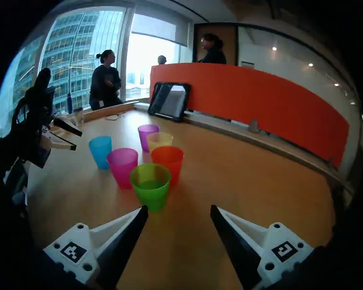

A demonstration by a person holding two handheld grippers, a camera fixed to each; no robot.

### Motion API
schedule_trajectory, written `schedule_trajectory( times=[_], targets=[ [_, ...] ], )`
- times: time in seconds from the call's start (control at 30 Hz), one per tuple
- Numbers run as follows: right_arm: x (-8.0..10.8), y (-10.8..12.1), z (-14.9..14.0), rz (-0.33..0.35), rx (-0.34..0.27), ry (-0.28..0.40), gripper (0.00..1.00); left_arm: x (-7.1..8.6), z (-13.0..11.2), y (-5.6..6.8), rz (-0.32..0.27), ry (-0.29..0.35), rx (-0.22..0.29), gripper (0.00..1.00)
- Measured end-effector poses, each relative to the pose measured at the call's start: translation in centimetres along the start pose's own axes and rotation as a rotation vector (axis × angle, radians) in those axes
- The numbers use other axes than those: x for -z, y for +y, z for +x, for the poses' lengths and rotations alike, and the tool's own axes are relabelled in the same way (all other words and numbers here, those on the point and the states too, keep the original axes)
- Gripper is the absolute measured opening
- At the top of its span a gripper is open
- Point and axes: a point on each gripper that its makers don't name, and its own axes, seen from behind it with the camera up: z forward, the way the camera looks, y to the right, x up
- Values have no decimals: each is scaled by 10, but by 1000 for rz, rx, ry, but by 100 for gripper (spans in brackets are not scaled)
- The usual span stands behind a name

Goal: Pour water

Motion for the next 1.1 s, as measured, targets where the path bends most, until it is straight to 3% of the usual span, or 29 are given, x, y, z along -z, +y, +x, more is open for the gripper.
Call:
schedule_trajectory(
  times=[0.2, 0.57, 0.83, 1.1],
  targets=[
    [9, 12, 17, -70, -49, 68, 100, 6, 12, -13, 67, 81, 31, 96],
    [26, 51, 49, -261, -111, 200, 100, 27, 46, -35, 184, 278, 89, 96],
    [44, 77, 60, -409, -158, 291, 100, 41, 66, -42, 259, 411, 131, 96],
    [60, 91, 66, -518, -190, 368, 100, 54, 81, -51, 321, 504, 181, 96]
  ],
)
